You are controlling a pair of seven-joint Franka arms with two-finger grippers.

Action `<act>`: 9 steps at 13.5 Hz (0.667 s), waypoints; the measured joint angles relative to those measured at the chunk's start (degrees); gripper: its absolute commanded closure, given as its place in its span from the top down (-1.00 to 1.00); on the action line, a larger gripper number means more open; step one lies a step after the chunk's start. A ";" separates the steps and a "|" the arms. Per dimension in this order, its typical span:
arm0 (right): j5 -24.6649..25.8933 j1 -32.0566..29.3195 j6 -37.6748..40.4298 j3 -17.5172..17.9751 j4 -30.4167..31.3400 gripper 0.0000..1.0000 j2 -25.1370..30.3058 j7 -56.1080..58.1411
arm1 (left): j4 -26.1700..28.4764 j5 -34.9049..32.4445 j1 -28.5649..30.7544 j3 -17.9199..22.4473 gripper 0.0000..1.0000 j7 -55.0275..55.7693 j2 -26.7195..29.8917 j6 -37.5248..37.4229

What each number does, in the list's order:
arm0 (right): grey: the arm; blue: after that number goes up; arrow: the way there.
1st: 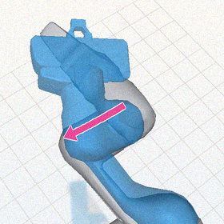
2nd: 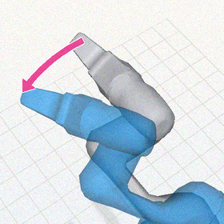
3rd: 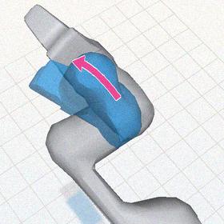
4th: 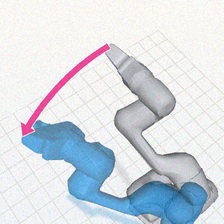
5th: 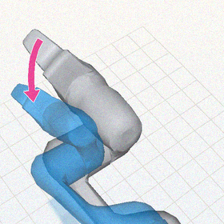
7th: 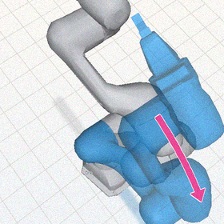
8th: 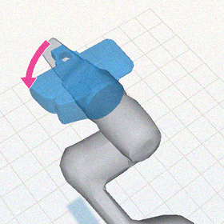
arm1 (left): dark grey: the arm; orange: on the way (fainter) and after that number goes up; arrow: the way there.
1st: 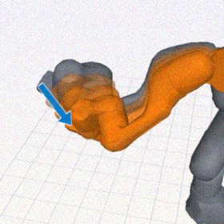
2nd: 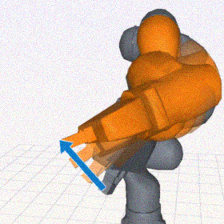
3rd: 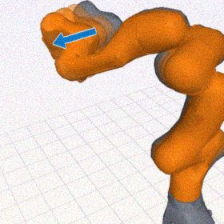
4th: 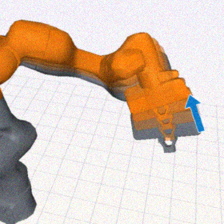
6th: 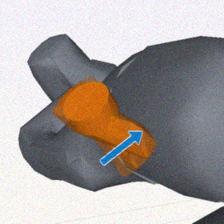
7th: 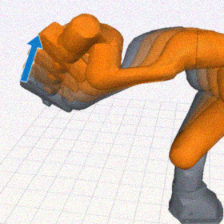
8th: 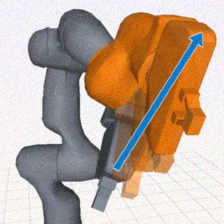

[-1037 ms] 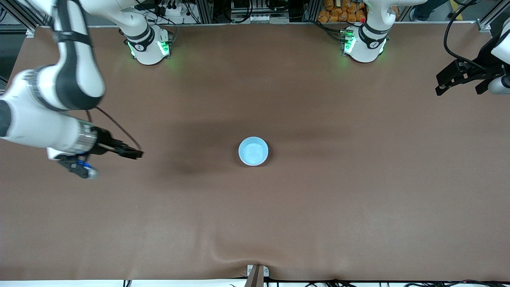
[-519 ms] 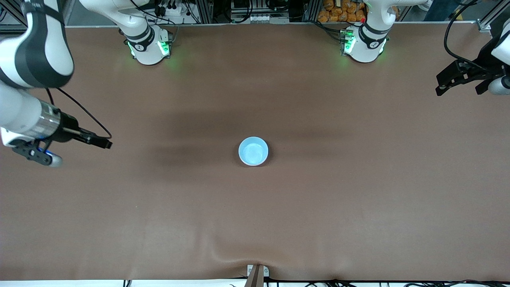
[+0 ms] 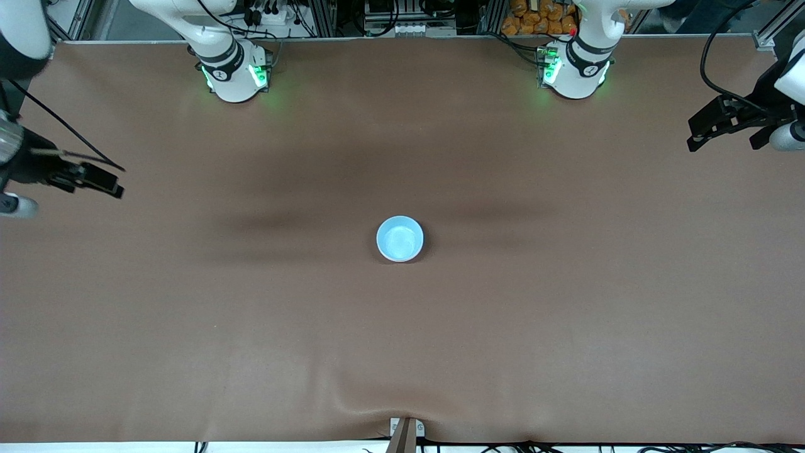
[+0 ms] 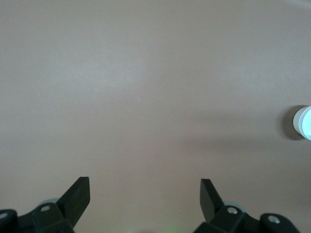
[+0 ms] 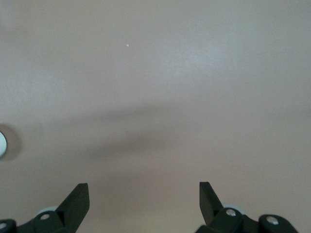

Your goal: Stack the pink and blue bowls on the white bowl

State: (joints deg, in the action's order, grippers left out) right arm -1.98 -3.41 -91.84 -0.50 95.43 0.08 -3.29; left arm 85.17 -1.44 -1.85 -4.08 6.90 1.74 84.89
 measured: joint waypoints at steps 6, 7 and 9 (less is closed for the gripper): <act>5.54 -0.18 7.52 3.72 -5.89 1.00 1.10 0.91 | 0.20 0.00 0.01 0.07 1.00 -0.07 0.00 0.00; 5.55 -0.19 7.56 3.79 -6.02 1.00 1.10 0.91 | 0.22 0.00 0.00 0.06 1.00 -0.08 0.00 0.00; 5.53 -0.29 7.56 3.60 -6.34 1.00 1.10 0.91 | 0.22 0.00 0.00 0.06 1.00 -0.08 0.00 0.00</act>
State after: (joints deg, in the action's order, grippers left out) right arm 3.55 -3.69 -84.28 3.10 89.09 1.18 -2.38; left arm 85.39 -1.43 -1.84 -4.02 6.82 1.74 84.88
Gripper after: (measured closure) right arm 0.000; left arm 0.000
